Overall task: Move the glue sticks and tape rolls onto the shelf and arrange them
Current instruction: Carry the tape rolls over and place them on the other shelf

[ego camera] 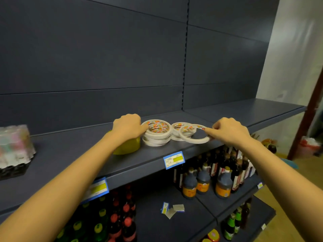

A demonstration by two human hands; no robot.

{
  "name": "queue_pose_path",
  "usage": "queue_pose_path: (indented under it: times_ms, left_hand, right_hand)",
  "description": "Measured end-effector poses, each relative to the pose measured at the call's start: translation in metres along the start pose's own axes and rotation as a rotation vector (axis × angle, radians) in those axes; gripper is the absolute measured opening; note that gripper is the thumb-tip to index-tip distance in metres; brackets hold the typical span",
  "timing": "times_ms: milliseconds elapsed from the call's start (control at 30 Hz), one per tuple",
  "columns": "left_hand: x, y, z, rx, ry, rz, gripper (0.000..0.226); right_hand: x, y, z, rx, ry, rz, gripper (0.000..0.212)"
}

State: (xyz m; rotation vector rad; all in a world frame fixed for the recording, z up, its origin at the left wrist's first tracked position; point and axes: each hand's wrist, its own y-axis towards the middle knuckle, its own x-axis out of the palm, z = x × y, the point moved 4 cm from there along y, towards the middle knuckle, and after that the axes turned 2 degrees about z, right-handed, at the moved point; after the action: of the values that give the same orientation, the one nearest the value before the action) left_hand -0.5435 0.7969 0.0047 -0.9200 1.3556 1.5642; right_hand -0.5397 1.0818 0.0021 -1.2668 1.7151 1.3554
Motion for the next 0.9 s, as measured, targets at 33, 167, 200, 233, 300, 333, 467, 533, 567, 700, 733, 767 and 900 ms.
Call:
queue_pose_path:
  times_ms: [33,167,200,233,300,333,467,533,567,700,733,767,900]
  left_hand:
    - [0.003,0.005,0.003,-0.021,0.005,0.005,0.042]
    - [0.014,0.020,0.012,-0.128,0.029,-0.004,0.044]
    - [0.017,0.022,0.015,-0.153,0.044,-0.017,0.045]
    - [0.019,0.024,0.017,-0.174,0.062,-0.036,0.045]
    - [0.024,0.026,0.021,-0.214,0.094,-0.056,0.044]
    - [0.025,0.026,0.022,-0.232,0.111,-0.051,0.044]
    - [0.023,0.021,0.024,-0.287,0.168,0.029,0.051]
    - [0.017,0.014,0.025,-0.314,0.160,0.106,0.052]
    - [0.014,0.011,0.025,-0.321,0.161,0.149,0.052]
    - [-0.002,-0.006,0.028,-0.292,0.222,0.302,0.041]
    - [-0.004,-0.011,0.028,-0.281,0.212,0.308,0.038]
    - [-0.006,-0.016,0.027,-0.273,0.192,0.295,0.036]
    - [-0.012,-0.043,0.023,-0.236,0.250,0.280,0.038]
  right_hand:
    - [0.001,0.009,0.003,-0.001,0.014,-0.002,0.043]
    - [0.012,0.041,0.008,-0.033,0.051,-0.028,0.046]
    - [0.016,0.048,0.008,-0.049,0.050,-0.030,0.047]
    - [0.019,0.055,0.008,-0.066,0.051,-0.032,0.048]
    - [0.024,0.068,0.007,-0.100,0.051,-0.036,0.051]
    - [0.027,0.074,0.007,-0.118,0.052,-0.038,0.052]
    - [0.040,0.093,0.002,-0.181,0.072,-0.086,0.047]
    - [0.047,0.099,-0.002,-0.211,0.064,-0.133,0.044]
    - [0.050,0.101,-0.003,-0.229,0.050,-0.161,0.043]
    - [0.053,0.106,-0.006,-0.324,-0.148,-0.140,0.055]
    - [0.047,0.106,-0.008,-0.357,-0.204,-0.069,0.058]
    - [0.041,0.105,-0.013,-0.397,-0.227,0.002,0.059]
    - [0.028,0.087,-0.052,-0.705,0.043,0.040,0.040]
